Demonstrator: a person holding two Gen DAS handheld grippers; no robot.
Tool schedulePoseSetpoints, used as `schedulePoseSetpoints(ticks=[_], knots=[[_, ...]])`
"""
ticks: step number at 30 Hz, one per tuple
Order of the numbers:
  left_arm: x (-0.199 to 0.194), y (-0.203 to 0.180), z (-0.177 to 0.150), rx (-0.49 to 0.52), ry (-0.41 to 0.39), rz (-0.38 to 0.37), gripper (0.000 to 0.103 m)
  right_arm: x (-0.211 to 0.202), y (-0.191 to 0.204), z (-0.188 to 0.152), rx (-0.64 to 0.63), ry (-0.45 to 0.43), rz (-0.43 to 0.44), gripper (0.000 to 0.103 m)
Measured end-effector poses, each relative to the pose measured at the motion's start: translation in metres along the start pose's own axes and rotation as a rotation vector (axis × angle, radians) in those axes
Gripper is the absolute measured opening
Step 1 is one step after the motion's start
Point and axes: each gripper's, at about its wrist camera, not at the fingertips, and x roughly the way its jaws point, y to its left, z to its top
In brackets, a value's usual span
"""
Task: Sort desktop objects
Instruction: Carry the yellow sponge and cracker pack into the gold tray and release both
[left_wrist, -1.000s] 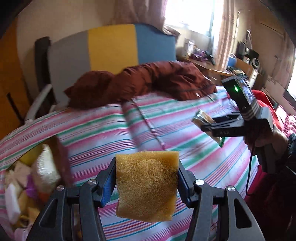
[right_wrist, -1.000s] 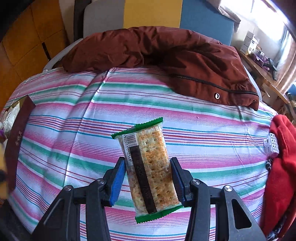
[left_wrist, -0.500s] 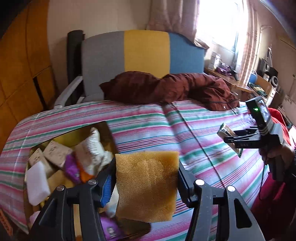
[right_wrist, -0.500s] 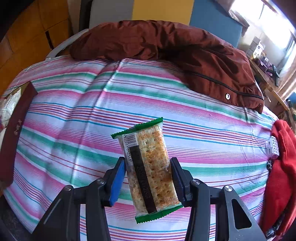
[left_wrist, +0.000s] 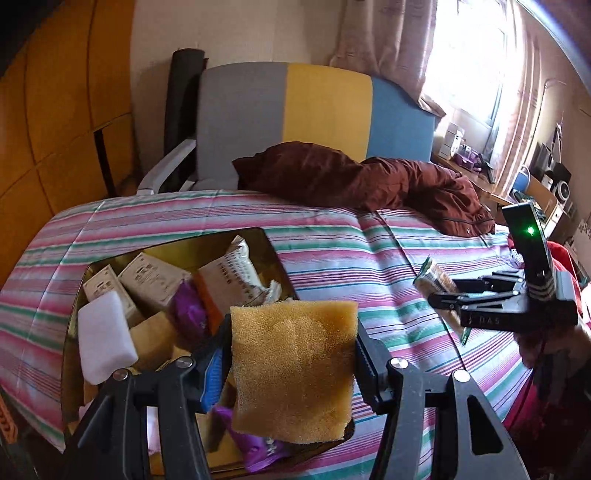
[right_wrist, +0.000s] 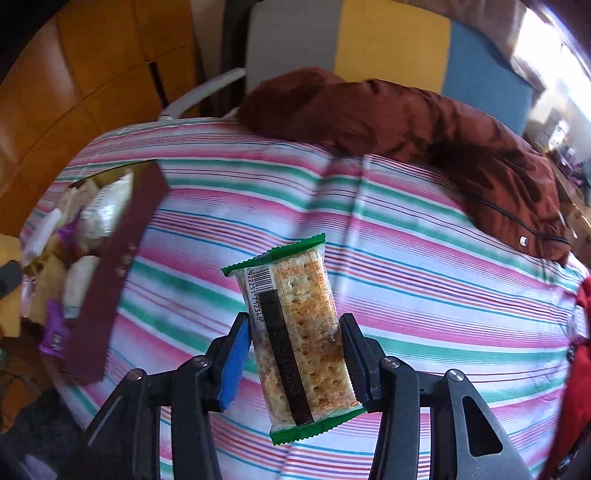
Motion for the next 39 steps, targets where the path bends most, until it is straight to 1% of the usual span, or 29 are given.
schedulePoseSetpoints(ticks=[5, 8, 11, 16, 20, 22, 24, 25, 29, 34, 39], knots=[[-0.002, 0.012, -0.007, -0.028, 0.005, -0.001, 0.058, 0.002, 0.033, -0.005, -0.006, 0.003, 0.045, 0.049], [-0.005, 0.019, -0.009, -0.046, -0.001, -0.011, 0.058, 0.002, 0.044, -0.009, 0.002, 0.001, 0.067, 0.049], [-0.014, 0.030, -0.008, -0.071, -0.028, -0.016, 0.058, -0.005, 0.056, -0.010, 0.015, -0.017, 0.094, 0.049], [-0.027, 0.068, 0.001, -0.152, -0.069, -0.007, 0.058, -0.023, 0.084, -0.007, 0.006, -0.065, 0.170, 0.049], [-0.023, 0.101, 0.005, -0.202, -0.059, 0.009, 0.058, -0.031, 0.118, 0.004, -0.043, -0.095, 0.235, 0.049], [-0.017, 0.112, 0.005, -0.221, -0.048, 0.011, 0.058, -0.030, 0.134, 0.010, -0.064, -0.097, 0.263, 0.049], [-0.010, 0.123, 0.005, -0.251, -0.028, -0.002, 0.059, -0.025, 0.149, 0.015, -0.085, -0.089, 0.280, 0.049], [-0.006, 0.128, 0.005, -0.265, -0.025, 0.001, 0.059, -0.021, 0.156, 0.017, -0.096, -0.084, 0.286, 0.049], [0.005, 0.136, 0.008, -0.267, -0.011, 0.013, 0.059, -0.006, 0.177, 0.026, -0.115, -0.066, 0.303, 0.049], [0.020, 0.139, 0.011, -0.262, 0.009, 0.013, 0.060, 0.010, 0.193, 0.032, -0.127, -0.044, 0.298, 0.050], [0.032, 0.141, 0.011, -0.266, 0.036, 0.015, 0.062, 0.020, 0.204, 0.030, -0.153, -0.027, 0.290, 0.050]])
